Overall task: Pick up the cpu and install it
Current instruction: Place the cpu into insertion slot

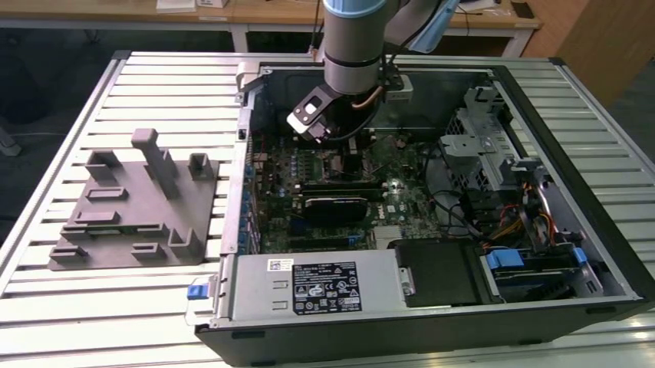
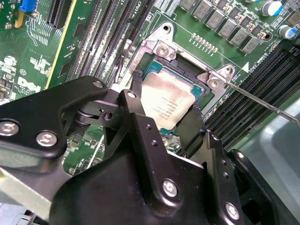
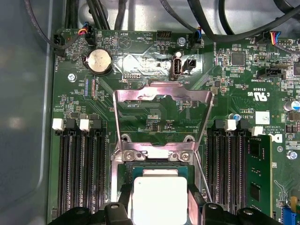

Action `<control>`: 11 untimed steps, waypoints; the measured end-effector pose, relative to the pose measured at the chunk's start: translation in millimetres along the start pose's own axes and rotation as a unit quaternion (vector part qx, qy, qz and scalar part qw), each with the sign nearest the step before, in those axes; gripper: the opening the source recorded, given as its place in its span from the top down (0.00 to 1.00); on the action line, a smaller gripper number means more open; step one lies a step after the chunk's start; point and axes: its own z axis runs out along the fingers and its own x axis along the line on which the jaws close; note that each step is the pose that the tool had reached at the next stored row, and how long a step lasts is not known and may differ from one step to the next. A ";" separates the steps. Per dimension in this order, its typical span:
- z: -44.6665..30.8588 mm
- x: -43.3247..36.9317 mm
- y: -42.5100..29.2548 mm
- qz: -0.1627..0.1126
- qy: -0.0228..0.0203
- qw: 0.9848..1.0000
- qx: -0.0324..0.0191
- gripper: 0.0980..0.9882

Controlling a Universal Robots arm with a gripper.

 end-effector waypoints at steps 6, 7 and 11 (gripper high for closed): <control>0.2 0.0 0.0 0.000 0.000 1.000 0.000 0.49; 0.2 0.0 0.0 0.000 0.000 1.000 0.000 0.49; 0.4 0.1 0.1 0.000 0.000 1.000 0.000 0.42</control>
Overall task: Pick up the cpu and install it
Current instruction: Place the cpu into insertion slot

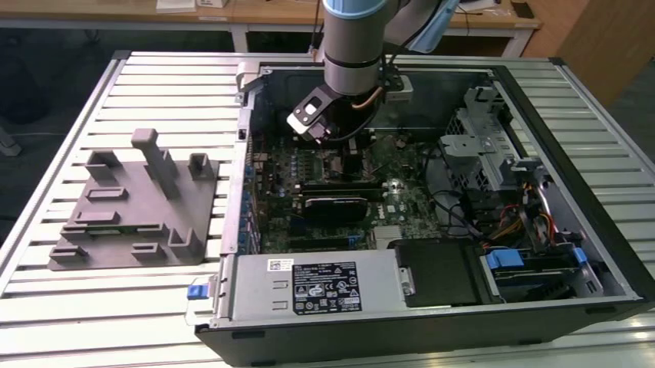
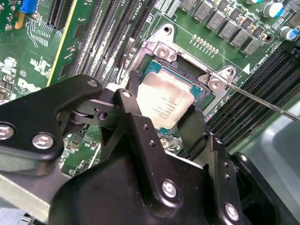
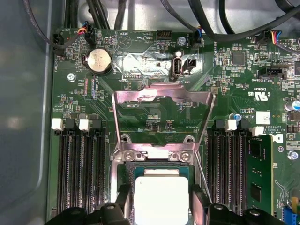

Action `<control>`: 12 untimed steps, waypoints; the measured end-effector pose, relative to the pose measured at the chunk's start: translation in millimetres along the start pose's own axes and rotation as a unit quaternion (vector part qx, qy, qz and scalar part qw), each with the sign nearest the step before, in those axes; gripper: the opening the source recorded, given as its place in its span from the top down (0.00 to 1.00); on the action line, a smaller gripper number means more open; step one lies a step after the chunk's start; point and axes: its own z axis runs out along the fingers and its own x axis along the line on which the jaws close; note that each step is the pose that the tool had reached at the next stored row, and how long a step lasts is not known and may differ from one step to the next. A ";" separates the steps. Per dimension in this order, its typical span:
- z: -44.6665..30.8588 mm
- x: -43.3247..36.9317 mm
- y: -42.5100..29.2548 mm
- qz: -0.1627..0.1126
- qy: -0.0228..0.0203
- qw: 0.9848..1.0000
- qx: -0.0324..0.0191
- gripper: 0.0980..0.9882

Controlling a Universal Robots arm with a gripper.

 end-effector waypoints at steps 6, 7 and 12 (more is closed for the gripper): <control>-3.3 0.2 0.3 0.000 0.002 1.000 0.000 0.42; -4.3 0.0 0.3 0.000 0.002 1.000 0.000 0.42; -7.7 -0.1 0.4 0.000 0.004 1.000 0.000 0.42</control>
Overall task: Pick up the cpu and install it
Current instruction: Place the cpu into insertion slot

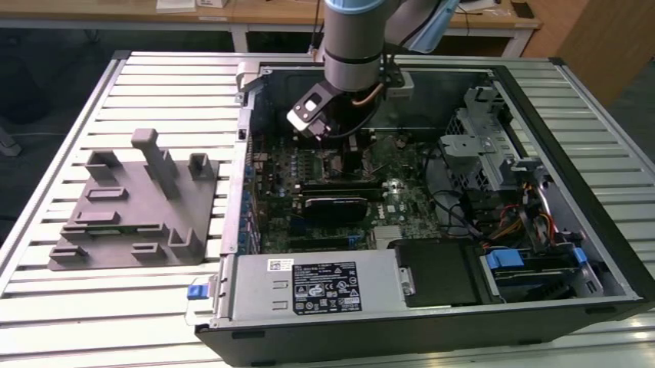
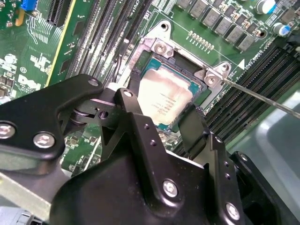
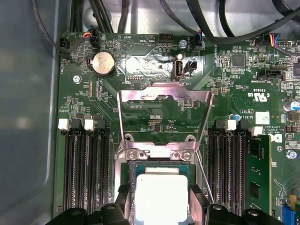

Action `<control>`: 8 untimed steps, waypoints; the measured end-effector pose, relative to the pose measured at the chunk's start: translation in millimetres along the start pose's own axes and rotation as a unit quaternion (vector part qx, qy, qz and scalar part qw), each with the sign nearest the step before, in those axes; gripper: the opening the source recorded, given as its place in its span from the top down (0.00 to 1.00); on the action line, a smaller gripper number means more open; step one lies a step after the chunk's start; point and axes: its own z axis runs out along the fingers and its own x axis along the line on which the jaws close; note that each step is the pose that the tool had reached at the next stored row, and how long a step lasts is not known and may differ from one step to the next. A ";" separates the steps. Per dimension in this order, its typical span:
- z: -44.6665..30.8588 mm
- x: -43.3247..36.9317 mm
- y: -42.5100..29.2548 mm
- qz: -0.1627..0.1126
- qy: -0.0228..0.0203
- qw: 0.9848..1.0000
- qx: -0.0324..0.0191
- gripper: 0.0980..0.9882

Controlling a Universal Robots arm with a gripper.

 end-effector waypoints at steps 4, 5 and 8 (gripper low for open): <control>-0.9 0.0 0.1 0.000 0.001 1.000 0.000 0.42; -1.0 0.0 0.1 0.000 0.001 1.000 0.000 0.42; -0.5 -0.2 0.0 0.000 0.001 1.000 0.000 0.42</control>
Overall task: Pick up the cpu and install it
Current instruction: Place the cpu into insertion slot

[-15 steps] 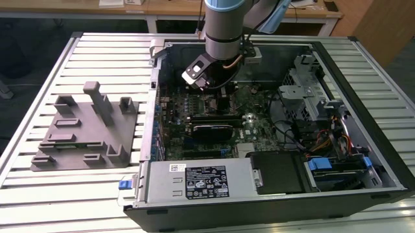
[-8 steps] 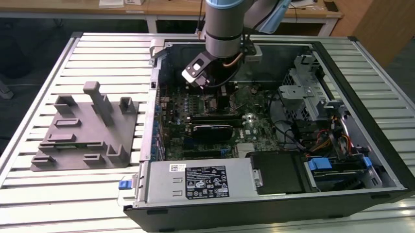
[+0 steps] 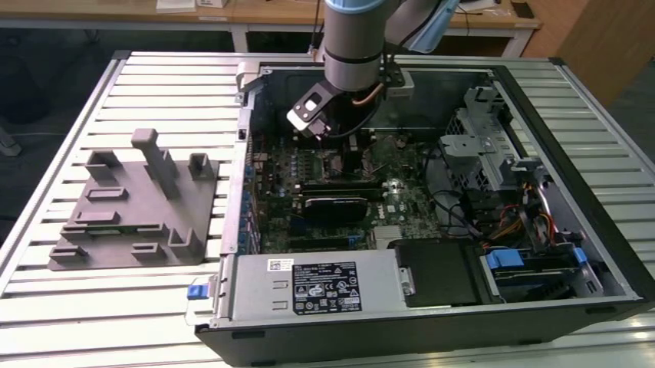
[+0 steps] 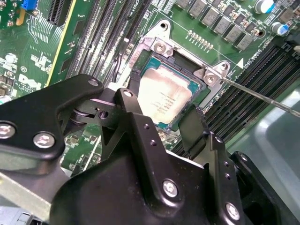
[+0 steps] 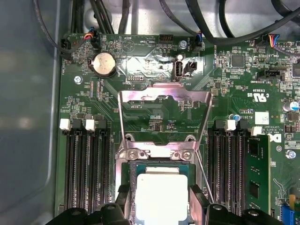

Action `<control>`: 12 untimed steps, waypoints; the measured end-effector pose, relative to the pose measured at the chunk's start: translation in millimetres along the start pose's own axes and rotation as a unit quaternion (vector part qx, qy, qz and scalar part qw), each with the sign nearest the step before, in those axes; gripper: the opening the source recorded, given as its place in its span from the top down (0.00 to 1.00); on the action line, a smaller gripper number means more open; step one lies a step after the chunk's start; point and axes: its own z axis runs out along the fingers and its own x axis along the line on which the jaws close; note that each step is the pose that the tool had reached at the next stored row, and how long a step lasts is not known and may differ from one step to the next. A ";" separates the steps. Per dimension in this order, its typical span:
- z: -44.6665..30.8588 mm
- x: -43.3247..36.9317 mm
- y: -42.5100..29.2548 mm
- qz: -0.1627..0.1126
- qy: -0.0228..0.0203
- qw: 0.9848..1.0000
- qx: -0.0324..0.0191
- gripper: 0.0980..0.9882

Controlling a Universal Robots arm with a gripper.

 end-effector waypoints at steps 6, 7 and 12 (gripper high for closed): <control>2.3 0.1 -0.1 0.001 0.000 1.000 0.000 0.42; 2.5 0.0 -0.1 0.001 0.000 1.000 0.000 0.42; 2.7 0.0 -0.1 0.001 0.000 1.000 0.000 0.42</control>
